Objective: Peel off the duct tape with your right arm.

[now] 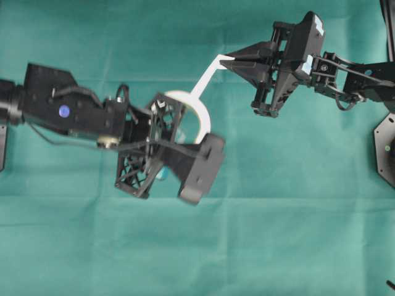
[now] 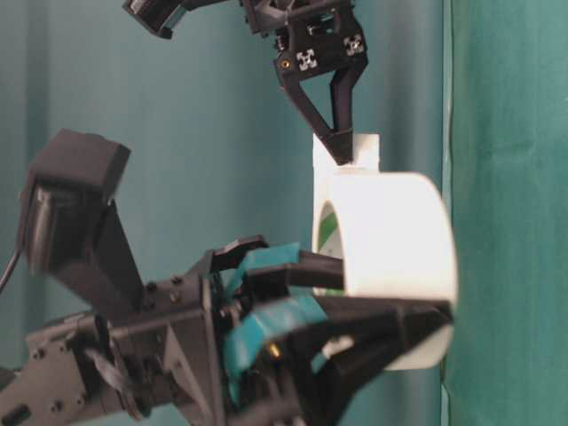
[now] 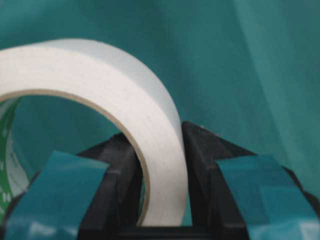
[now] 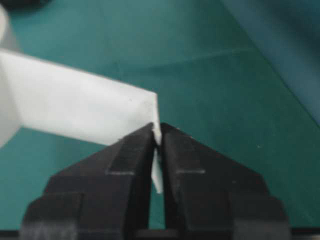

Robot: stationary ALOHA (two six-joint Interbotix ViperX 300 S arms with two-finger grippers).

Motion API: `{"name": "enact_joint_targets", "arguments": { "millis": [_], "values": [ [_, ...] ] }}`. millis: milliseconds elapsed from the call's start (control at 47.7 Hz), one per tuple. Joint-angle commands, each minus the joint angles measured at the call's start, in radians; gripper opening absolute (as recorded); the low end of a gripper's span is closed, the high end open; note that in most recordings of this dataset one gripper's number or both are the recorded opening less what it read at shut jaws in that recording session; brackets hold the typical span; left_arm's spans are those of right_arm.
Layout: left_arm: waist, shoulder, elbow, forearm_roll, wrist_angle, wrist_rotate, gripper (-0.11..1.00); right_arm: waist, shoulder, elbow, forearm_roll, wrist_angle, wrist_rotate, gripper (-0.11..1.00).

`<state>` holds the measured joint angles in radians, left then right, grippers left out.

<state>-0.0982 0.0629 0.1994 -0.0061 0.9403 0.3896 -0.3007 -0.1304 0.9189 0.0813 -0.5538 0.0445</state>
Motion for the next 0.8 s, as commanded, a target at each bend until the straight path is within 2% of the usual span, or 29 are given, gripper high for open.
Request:
{"name": "enact_joint_targets", "arguments": {
  "millis": [0, 210, 440, 776],
  "values": [
    [-0.029, -0.031, -0.003, -0.006, 0.005, 0.04, 0.2, -0.034, -0.008, -0.02, 0.005, -0.011, 0.005, -0.08],
    [-0.052, -0.061, 0.028, -0.008, -0.002, 0.192, 0.2, -0.055, 0.003, -0.021, 0.008, -0.011, 0.006, -0.08],
    [-0.077, -0.109, 0.109, -0.009, -0.017, 0.371, 0.2, -0.08, 0.031, -0.04, 0.009, -0.011, 0.008, -0.08],
    [-0.1, -0.183, 0.213, -0.009, -0.035, 0.54, 0.2, -0.132, 0.049, -0.055, 0.02, -0.014, 0.011, -0.08]
  ]
}}
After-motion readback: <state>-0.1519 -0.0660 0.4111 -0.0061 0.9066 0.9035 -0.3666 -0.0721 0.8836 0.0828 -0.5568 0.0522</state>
